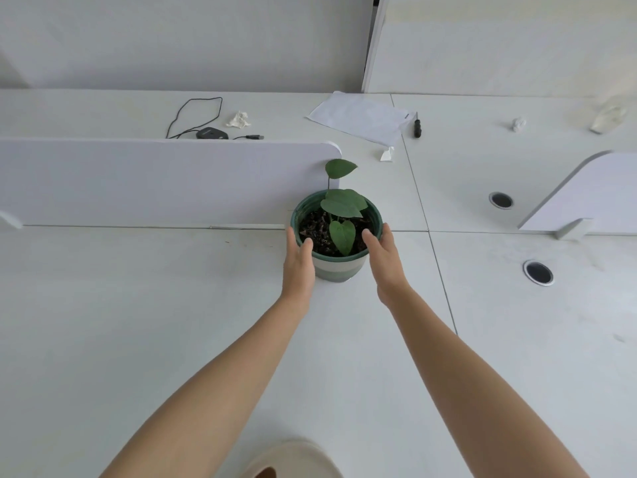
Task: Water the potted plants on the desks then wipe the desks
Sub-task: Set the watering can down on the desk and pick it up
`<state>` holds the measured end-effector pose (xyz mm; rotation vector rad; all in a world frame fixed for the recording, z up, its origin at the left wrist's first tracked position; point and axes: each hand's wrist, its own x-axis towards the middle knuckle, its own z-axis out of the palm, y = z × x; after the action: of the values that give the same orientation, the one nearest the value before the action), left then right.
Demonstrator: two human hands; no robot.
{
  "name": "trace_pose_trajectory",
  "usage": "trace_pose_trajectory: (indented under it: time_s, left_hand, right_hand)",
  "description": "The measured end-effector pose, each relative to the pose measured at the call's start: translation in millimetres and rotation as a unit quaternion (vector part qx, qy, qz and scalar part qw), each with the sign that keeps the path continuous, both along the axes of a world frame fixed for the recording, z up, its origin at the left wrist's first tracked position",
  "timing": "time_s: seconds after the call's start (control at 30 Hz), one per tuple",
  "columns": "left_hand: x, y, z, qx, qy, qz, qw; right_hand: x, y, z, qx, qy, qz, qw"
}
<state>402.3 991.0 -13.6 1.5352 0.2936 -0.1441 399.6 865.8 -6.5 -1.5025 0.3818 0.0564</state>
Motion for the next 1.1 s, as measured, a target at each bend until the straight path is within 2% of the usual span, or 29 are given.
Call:
trace_pose_trajectory:
  time_s: [0.1, 0.23, 0.37, 0.47, 0.57, 0.77, 0.97, 1.1]
  left_hand:
    - [-9, 11, 10, -0.001, 0.006, 0.022, 1.000]
    - [-40, 53, 32, -0.012, 0.022, 0.097, 0.995]
    - [-108, 104, 61, -0.053, -0.033, 0.159, 0.985]
    - [-169, 139, 69, -0.033, -0.083, 0.205, 0.975]
    - [-220, 162, 60, -0.011, -0.101, 0.263, 0.959]
    - [-274, 174, 28, -0.028, -0.098, 0.331, 0.938]
    - [-290, 168, -5, -0.012, -0.038, 0.358, 0.933]
    - [-288, 158, -18, -0.025, -0.013, 0.322, 0.946]
  right_hand:
    - [-7, -4, 10, -0.004, 0.034, -0.010, 0.999]
    - [-50, -10, 18, -0.013, 0.025, -0.025, 0.999]
    - [-113, -16, 19, -0.038, 0.031, -0.022, 0.999]
    - [-159, -22, 17, -0.069, 0.040, -0.015, 0.997]
    - [-199, -22, 16, -0.099, 0.041, 0.019, 0.994]
    - [-254, -6, 14, -0.132, 0.032, 0.078, 0.988]
    - [-285, 16, 2, -0.157, 0.051, 0.126, 0.978]
    - [-300, 29, -7, -0.164, 0.053, 0.136, 0.976]
